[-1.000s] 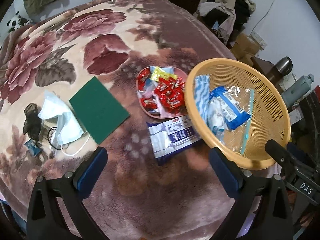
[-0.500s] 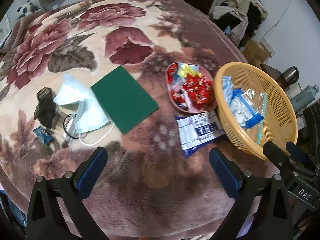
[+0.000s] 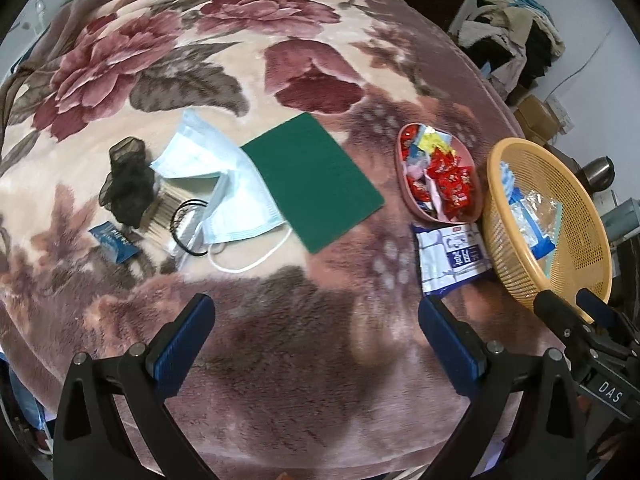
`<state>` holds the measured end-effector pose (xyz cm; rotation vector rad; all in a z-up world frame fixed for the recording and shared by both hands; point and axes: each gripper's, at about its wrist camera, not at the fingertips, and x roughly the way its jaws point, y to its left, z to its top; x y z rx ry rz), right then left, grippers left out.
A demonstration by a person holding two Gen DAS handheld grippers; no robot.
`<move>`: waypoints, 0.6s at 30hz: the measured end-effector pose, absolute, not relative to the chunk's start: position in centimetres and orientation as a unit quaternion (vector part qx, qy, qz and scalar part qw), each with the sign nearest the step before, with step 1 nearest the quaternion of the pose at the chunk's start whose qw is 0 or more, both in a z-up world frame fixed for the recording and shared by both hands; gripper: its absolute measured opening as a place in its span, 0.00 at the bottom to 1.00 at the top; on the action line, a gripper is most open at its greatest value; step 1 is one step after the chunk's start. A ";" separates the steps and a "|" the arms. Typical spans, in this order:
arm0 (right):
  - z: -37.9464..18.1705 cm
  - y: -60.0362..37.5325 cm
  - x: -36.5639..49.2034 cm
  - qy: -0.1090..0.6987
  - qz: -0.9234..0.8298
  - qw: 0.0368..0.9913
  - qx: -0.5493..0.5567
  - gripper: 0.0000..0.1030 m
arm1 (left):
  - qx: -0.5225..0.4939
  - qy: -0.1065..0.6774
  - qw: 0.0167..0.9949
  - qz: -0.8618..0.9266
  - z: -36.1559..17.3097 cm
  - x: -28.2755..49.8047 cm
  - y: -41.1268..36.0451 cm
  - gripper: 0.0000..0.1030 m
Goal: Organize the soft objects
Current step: 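Withdraw both open tools from the basket back over the blanket, then move both open tools down toward the blue face mask and black scrunchie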
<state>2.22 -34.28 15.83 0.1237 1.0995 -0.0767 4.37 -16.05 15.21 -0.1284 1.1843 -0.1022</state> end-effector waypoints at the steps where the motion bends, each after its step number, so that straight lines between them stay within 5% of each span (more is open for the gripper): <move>1: 15.8 -34.0 2.3 0.523 -0.034 0.850 0.057 1.00 | -0.062 0.558 0.826 -0.047 15.2 4.3 -15.8 0.99; 18: 15.0 -29.9 3.4 0.532 -0.008 0.846 0.040 1.00 | -0.086 0.563 0.822 -0.022 14.3 4.2 -11.5 0.99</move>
